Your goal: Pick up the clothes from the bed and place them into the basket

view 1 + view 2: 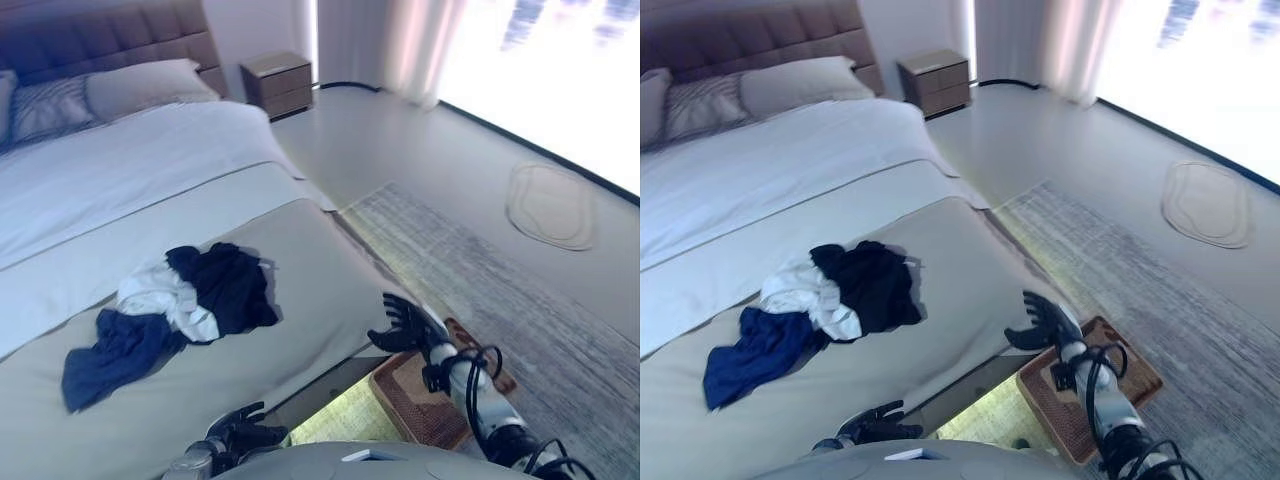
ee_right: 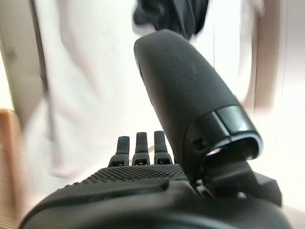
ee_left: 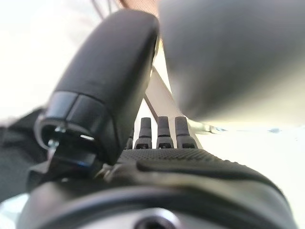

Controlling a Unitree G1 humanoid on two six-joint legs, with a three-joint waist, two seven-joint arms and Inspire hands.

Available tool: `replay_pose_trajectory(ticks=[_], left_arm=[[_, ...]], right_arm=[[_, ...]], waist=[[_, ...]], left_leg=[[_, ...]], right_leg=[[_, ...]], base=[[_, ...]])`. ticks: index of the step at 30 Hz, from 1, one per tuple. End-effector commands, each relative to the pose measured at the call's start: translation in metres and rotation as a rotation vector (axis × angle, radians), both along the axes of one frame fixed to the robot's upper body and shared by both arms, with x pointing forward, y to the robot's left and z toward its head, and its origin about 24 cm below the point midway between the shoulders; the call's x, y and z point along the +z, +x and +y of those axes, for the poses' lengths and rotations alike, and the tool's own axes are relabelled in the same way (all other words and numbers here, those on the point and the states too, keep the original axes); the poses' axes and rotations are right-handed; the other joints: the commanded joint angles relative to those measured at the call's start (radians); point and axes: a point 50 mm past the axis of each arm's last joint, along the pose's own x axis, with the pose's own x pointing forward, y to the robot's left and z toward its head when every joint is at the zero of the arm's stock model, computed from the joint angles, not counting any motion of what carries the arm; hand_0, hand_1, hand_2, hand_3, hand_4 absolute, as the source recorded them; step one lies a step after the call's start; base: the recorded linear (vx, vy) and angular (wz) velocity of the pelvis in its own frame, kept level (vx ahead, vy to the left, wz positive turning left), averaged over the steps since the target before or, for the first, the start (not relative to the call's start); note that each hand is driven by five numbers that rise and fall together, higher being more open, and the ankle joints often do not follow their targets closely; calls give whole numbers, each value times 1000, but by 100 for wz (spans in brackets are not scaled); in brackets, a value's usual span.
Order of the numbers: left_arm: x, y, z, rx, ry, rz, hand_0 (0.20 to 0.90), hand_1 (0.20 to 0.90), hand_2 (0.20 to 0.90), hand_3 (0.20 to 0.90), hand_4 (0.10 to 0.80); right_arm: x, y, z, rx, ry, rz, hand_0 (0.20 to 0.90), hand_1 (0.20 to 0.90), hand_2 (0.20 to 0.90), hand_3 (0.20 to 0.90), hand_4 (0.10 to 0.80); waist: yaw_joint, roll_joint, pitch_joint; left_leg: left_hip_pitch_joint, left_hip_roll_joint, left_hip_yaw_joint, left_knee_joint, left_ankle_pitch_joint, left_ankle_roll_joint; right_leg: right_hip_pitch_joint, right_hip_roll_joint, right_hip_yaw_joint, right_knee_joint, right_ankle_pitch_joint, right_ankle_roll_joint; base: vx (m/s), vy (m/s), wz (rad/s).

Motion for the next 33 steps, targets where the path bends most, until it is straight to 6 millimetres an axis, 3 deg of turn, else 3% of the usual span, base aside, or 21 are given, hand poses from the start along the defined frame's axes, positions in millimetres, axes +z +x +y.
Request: replay_pose_trajectory(ticks=[1,4,8,14,15,19,23,28,29,31,33], left_arm=[[12,30,12,-13,50,-102,900,900,900,900,800],[16,38,18,-31,78,-118,900,900,900,900,800],[19,38,34,-58,137,-106,900,900,900,900,800],[28,44,53,-34,180,-157,900,900,900,900,800],[32,51,54,-32,179,-202,900,900,900,900,800],[47,74,47,-17,137,-362,900,900,900,900,800],[63,95,41,31,79,-507,900,900,900,900,800],[95,134,43,87,71,-667,900,900,900,900,800],[103,142,42,76,69,-699,900,900,900,900,800],[114,152,41,70,61,-736,900,900,900,900,800],[120,156,42,54,63,-749,900,900,900,900,800]], right_arm=[[95,71,30,101,-123,-401,900,900,900,900,800],[134,101,32,70,-284,-486,900,900,900,900,800],[169,124,36,44,-464,-579,900,900,900,900,800],[208,140,51,-55,-553,-745,900,900,900,900,800],[226,143,53,-96,-579,-806,900,900,900,900,800],[265,151,46,-202,-647,-877,900,900,900,900,800],[283,159,29,-296,-748,-769,900,900,900,900,800],[269,164,-2,-377,-826,-374,900,900,900,900,800],[267,163,-6,-382,-830,-316,561,561,561,505,405],[268,162,-9,-392,-815,-293,300,300,300,200,100],[275,163,-8,-396,-788,-332,300,300,300,200,100]], waist=[[75,-84,98],[136,-90,152],[218,-103,213],[306,-123,286],[329,-119,314],[368,-98,374],[393,-69,405],[410,-54,411],[411,-54,411],[413,-56,411],[414,-60,411]], left_leg=[[-16,-103,37,110,-131,78],[-71,-110,5,138,-122,72],[-141,-124,-56,155,-104,71],[-228,-127,-91,196,-126,76],[-268,-133,-100,222,-129,80],[-367,-152,-108,302,-140,94],[-450,-173,-103,363,-140,102],[-561,-192,-96,451,-148,112],[-578,-193,-96,464,-150,113],[-594,-194,-97,481,-155,114],[-601,-192,-98,490,-159,115]], right_leg=[[-26,-32,-25,125,-60,-37],[-49,-44,-77,154,-71,-43],[-77,-52,-129,173,-76,-42],[-118,-59,-166,219,-102,-25],[-147,-76,-182,258,-107,-25],[-238,-118,-208,384,-121,-20],[-331,-151,-220,493,-140,-11],[-455,-179,-224,614,-166,-7],[-470,-179,-228,622,-167,-6],[-481,-177,-233,622,-162,-2],[-480,-170,-232,611,-153,3]], base=[[-65,56,73],[-62,44,68],[16,29,65],[78,9,33],[30,94,12],[-1,154,32],[-24,170,17],[-16,109,5],[1,45,-7],[6,-3,-12],[10,-46,-10]])
